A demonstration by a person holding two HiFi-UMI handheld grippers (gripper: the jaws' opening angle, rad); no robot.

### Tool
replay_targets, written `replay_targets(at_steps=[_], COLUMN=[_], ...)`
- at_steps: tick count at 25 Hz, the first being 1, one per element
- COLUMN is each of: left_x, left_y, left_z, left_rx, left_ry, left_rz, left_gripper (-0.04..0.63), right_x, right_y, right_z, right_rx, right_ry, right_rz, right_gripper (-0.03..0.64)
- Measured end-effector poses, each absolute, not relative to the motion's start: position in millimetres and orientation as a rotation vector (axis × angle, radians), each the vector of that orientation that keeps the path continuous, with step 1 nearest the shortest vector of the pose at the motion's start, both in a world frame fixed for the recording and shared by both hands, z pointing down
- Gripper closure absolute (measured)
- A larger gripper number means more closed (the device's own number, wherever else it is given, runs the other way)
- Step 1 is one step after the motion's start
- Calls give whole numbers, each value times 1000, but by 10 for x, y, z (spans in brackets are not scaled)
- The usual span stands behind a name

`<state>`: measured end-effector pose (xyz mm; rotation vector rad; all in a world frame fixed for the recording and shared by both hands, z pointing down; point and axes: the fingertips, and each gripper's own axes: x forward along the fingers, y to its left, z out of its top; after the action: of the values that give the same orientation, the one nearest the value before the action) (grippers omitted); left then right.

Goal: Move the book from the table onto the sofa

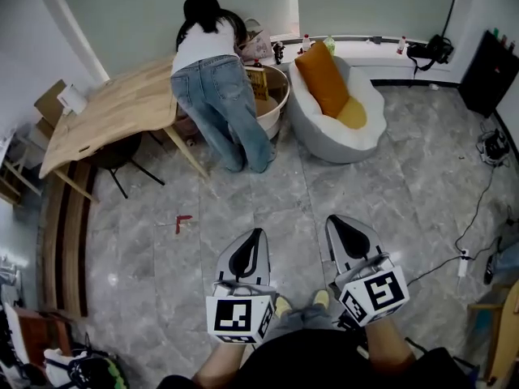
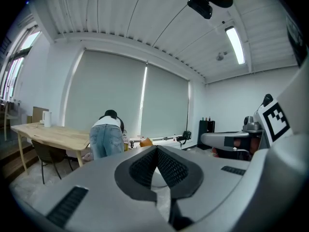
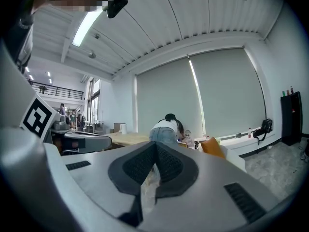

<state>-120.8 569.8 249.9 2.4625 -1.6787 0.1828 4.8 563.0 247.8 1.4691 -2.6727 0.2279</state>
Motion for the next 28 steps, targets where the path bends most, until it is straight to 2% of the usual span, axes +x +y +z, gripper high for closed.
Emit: replay_targets(at_steps=[28], left_x=[-1737], left_y=[5729], left_z=[2424], left_rx=[2490], left_ry=[-1653], left_rz=[146], left_gripper=[588], right_x=[-431], right_y=[5647], right_z=[2312], right_rx=[1493], right_ry=[-2633], right_rz=[132], right_gripper=[611])
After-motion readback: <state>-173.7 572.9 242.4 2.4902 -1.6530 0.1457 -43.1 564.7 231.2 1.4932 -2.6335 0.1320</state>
